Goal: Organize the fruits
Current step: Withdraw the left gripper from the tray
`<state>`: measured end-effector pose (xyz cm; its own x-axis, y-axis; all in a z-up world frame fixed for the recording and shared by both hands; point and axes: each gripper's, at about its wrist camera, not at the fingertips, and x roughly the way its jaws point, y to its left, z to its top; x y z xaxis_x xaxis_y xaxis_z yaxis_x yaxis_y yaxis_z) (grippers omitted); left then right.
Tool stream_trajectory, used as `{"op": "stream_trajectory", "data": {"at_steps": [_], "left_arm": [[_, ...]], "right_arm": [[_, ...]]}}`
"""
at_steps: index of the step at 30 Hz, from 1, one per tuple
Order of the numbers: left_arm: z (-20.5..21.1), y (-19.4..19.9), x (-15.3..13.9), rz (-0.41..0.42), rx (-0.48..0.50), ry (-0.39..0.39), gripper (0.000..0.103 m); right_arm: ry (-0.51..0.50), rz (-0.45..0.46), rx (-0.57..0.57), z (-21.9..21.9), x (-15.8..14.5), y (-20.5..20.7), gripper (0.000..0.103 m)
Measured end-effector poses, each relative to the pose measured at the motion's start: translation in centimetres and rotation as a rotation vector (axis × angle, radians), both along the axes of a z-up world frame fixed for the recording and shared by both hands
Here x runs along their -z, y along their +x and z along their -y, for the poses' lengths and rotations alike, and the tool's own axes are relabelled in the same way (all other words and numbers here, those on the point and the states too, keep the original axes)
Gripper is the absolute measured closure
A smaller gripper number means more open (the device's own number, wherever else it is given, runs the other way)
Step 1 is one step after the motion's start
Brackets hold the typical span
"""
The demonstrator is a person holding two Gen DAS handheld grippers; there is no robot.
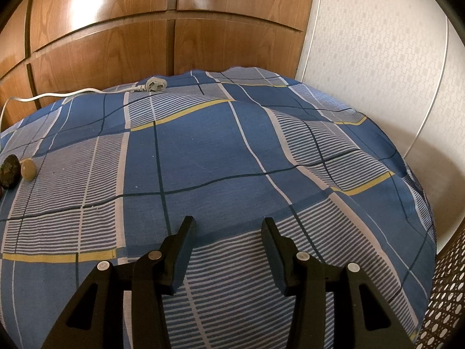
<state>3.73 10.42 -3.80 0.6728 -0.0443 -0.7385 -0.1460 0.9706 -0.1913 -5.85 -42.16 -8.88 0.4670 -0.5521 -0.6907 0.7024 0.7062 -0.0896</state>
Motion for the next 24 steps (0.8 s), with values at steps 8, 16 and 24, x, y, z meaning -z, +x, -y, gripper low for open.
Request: {"op": "stream_trajectory", "data": {"at_steps": [8,16,24], "left_arm": [[0.0,0.2,1.0,-0.018,0.002,-0.015,0.025],[-0.3,0.3,1.7,-0.034,-0.005,-0.028,0.024],[-0.6,0.4,1.8,-0.036,-0.017,-0.043,0.023]], "right_arm": [[-0.008,-0.011,0.0,-0.2,0.0,0.2,0.056],[-0.011,-0.024,-0.002,-0.2,-0.1,0.4,0.056],[-0.002,-0.065,-0.007,-0.1,-0.5,0.9,0.056]]}}
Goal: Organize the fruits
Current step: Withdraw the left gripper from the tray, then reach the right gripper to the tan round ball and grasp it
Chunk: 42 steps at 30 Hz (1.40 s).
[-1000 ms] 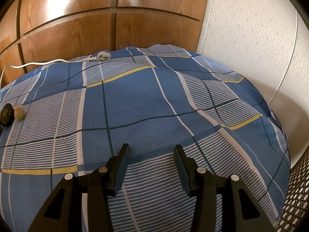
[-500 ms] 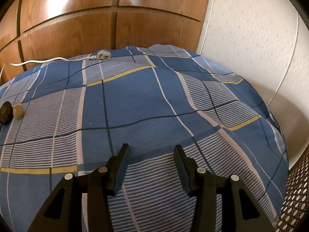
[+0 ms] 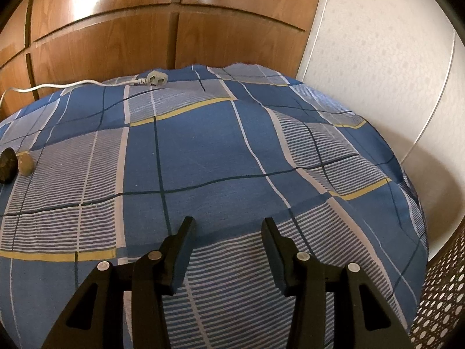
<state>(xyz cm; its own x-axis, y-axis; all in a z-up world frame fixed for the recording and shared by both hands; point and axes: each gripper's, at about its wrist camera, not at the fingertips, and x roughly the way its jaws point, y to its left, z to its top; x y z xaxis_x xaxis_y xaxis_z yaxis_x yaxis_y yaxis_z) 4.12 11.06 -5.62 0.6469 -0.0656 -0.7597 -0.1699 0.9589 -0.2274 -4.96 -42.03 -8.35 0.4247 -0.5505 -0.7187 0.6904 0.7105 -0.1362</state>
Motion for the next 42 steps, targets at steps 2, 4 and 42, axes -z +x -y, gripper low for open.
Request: {"op": "stream_trajectory", "data": {"at_steps": [2,4,42], "left_arm": [[-0.1,0.0,0.0,0.0,-0.002,-0.003,0.023],[0.0,0.0,0.0,-0.001,-0.001,-0.004,0.023],[0.0,0.2,0.9,-0.031,-0.008,-0.002,0.022]], "right_arm": [[0.042,0.007,-0.028,0.1,-0.4,0.3,0.056],[0.085,0.015,-0.07,-0.3,-0.7,0.8,0.056],[0.133,-0.063,-0.641,-12.6,-1.5,16.4,0.077]]}}
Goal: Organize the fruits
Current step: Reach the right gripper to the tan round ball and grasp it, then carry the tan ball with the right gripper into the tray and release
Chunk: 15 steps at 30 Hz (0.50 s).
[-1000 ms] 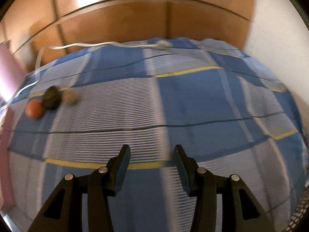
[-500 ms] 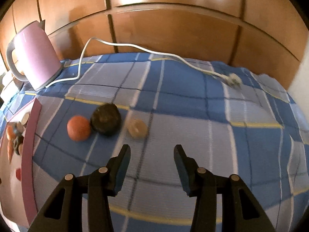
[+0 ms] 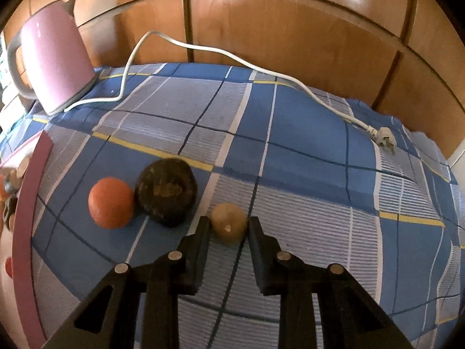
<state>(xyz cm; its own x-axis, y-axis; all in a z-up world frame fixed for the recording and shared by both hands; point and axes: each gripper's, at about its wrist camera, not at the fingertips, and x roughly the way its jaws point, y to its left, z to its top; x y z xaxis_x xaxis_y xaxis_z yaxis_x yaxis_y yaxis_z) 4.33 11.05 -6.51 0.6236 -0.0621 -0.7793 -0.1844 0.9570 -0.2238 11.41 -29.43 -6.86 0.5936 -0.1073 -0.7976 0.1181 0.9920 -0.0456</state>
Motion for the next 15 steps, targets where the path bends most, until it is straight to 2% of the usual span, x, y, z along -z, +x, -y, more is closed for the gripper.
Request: {"op": "stream_trajectory", "data": {"at_steps": [15], "left_arm": [[0.9,-0.8,-0.5,0.018,0.019,-0.004,0.021]], "right_arm": [[0.011,0.023,-0.003,-0.3,0.6,-4.7,0.077]]}}
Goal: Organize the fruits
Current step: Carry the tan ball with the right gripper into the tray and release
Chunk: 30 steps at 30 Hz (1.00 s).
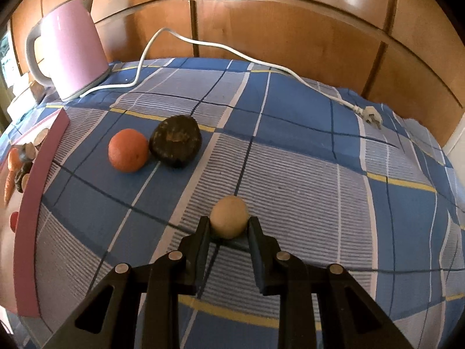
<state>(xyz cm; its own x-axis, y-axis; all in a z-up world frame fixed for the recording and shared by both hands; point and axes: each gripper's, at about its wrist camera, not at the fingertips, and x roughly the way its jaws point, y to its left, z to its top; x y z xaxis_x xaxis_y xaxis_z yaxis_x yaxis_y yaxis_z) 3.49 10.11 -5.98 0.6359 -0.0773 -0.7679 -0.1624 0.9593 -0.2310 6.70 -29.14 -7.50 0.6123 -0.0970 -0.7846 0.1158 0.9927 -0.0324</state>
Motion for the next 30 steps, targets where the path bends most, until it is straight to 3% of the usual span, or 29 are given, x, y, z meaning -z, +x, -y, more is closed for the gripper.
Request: {"op": "stream_trajectory", "data": {"at_steps": [11,19,30], "left_arm": [[0.1,-0.2,-0.3,0.007,-0.003,0.0,0.02],[-0.3,-0.3,-0.2,0.005,-0.018,-0.009,0.019],[-0.9,-0.2,0.0,-0.002,-0.045,-0.019,0.019]], "right_arm": [[0.055,0.054,-0.056,-1.7,-2.2,-1.9,0.077],[0.102,0.093,-0.269,-7.5,-4.7,-2.5,0.077],[0.19,0.06,-0.559,-17.2,-5.9,-1.0,0.077]]}}
